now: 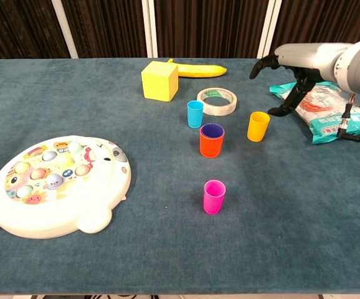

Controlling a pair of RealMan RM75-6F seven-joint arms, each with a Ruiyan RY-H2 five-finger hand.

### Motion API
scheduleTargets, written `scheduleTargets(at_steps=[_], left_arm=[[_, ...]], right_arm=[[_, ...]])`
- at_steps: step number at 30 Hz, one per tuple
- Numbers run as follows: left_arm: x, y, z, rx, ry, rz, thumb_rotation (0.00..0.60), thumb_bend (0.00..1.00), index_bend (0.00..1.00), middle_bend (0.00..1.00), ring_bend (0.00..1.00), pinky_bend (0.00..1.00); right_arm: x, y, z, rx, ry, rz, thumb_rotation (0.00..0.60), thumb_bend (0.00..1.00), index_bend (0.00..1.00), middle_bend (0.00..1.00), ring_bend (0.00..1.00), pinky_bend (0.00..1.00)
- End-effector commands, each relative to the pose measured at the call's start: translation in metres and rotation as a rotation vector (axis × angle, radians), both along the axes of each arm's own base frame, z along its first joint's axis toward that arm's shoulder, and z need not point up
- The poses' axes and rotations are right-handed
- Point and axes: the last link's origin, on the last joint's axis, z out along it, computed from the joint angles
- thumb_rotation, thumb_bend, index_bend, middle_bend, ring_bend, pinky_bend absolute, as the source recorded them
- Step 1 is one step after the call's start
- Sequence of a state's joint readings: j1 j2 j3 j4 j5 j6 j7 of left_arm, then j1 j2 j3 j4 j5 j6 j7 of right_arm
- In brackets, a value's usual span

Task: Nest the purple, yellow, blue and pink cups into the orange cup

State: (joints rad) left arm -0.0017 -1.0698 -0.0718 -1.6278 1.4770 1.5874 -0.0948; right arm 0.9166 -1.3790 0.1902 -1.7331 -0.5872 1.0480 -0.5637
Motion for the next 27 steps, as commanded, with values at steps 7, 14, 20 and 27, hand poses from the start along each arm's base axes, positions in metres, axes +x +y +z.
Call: scheduleTargets(at_steps=[7,14,20,27], left_arm=[[-0.002,0.000,0.002,0.006,-0.002,0.009,0.600,0.30,0.04,0.05,0.00,0.00],[-0.002,0.000,0.001,0.004,-0.003,0.011,0.600,0.30,0.04,0.05,0.00,0.00],[-0.003,0.000,0.002,0.004,-0.003,0.011,0.600,0.30,0.04,0.05,0.00,0.00],[-0.002,0.000,0.001,0.002,-0.002,0.009,0.600,0.30,0.04,0.05,0.00,0.00]], right_arm=[[-0.008,-0.012,-0.018,0.015,0.000,-0.025,0.600,0.40,0.22,0.00,0.04,0.06],[-0.009,-0.022,-0.025,0.005,0.005,-0.036,0.600,0.40,0.26,0.00,0.04,0.06],[-0.013,-0.026,-0.030,0.008,0.015,-0.050,0.600,0.40,0.28,0.00,0.04,0.06],[-0.016,-0.027,-0.035,0.015,0.022,-0.057,0.600,0.40,0.30,0.00,0.04,0.06]])
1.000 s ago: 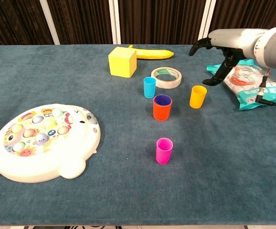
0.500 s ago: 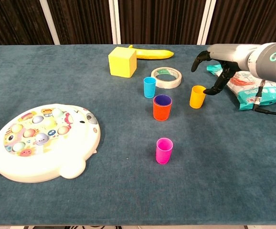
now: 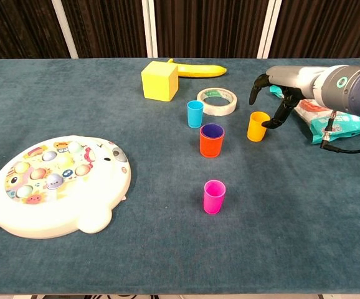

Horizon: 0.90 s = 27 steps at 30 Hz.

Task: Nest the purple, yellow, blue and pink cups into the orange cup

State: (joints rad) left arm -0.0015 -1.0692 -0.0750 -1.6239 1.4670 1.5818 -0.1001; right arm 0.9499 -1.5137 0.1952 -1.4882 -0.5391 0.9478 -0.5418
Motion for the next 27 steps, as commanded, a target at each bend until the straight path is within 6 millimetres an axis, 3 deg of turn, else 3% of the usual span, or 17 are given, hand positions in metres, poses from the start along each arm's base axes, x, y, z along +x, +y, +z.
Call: scheduleTargets(at_steps=[1,27], left_arm=[[0.0003,0.0000,-0.0001,0.000,0.001,-0.001,0.600,0.30,0.04,0.05,0.00,0.00],[-0.0001,-0.0002,0.0000,-0.001,0.001,0.001,0.600,0.30,0.04,0.05,0.00,0.00]], right_arm=[[-0.0006,0.0001,-0.0013,0.002,0.002,0.000,0.600,0.40,0.30,0.00,0.04,0.06],[-0.0078,-0.0071,-0.0085,-0.002,0.010,-0.026,0.600,0.40,0.41,0.00,0.07,0.06]])
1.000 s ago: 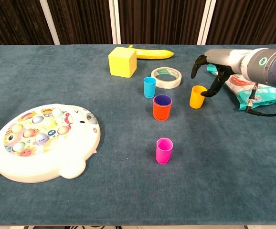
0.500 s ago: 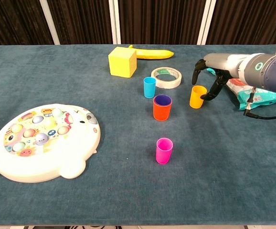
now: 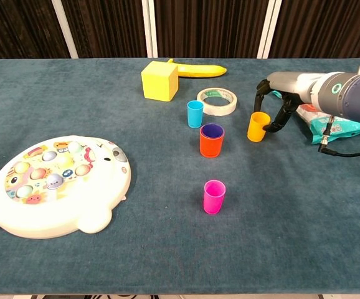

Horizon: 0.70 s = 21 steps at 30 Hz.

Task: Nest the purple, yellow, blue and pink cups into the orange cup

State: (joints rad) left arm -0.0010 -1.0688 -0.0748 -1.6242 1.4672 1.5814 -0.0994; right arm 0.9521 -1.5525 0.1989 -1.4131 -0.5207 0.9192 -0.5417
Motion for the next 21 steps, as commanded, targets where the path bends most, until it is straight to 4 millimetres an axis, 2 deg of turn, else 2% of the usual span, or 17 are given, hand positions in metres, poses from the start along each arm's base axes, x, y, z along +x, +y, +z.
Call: scheduleTargets(at_steps=[1,14,21], left_arm=[[0.000,0.000,0.000,0.000,0.000,0.000,0.600,0.30,0.04,0.05,0.00,0.00],[0.000,0.000,0.001,0.003,-0.001,0.001,0.600,0.30,0.04,0.05,0.00,0.00],[0.000,0.000,0.001,0.004,-0.001,0.000,0.600,0.30,0.04,0.05,0.00,0.00]], right_arm=[[0.000,0.000,0.000,-0.002,-0.002,0.001,0.600,0.40,0.41,0.00,0.08,0.06],[0.002,-0.004,0.003,-0.033,-0.002,0.009,0.600,0.40,0.45,0.00,0.08,0.07],[0.017,-0.002,0.017,-0.036,-0.052,0.037,0.600,0.40,0.45,0.00,0.08,0.07]])
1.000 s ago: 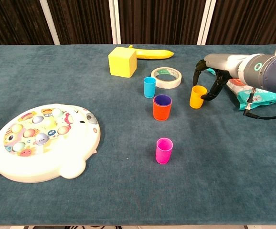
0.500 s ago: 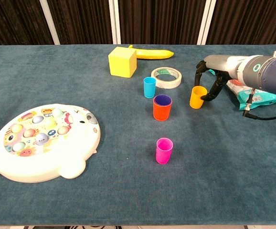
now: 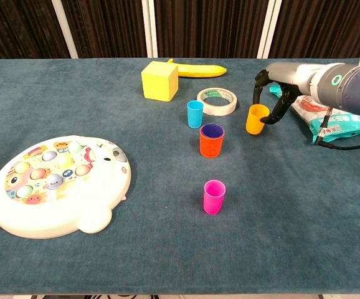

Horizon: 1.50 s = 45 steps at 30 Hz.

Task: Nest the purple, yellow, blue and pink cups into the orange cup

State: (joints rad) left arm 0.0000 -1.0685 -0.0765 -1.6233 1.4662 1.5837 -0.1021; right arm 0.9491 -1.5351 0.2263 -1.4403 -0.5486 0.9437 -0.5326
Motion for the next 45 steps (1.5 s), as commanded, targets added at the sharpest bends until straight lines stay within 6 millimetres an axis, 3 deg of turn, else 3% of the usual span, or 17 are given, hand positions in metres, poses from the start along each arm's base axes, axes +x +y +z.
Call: scheduleTargets(at_steps=[1,9,19,45], left_arm=[[0.000,0.000,0.000,0.000,0.000,0.000,0.600,0.30,0.04,0.05,0.00,0.00],[0.001,-0.001,0.000,-0.001,-0.002,-0.003,0.600,0.30,0.04,0.05,0.00,0.00],[0.002,0.000,0.000,0.002,-0.006,-0.005,0.600,0.30,0.04,0.05,0.00,0.00],[0.002,0.001,-0.002,-0.003,-0.004,-0.005,0.600,0.30,0.04,0.05,0.00,0.00]], right_arm=[[0.012,0.004,0.010,0.010,-0.048,0.015,0.600,0.40,0.45,0.00,0.08,0.07],[0.048,0.027,0.024,0.102,-0.092,0.076,0.600,0.40,0.45,0.00,0.08,0.07],[0.077,0.039,0.020,0.104,-0.096,0.127,0.600,0.40,0.45,0.00,0.08,0.09],[0.072,0.035,0.004,0.092,-0.047,0.095,0.600,0.40,0.45,0.00,0.08,0.09]])
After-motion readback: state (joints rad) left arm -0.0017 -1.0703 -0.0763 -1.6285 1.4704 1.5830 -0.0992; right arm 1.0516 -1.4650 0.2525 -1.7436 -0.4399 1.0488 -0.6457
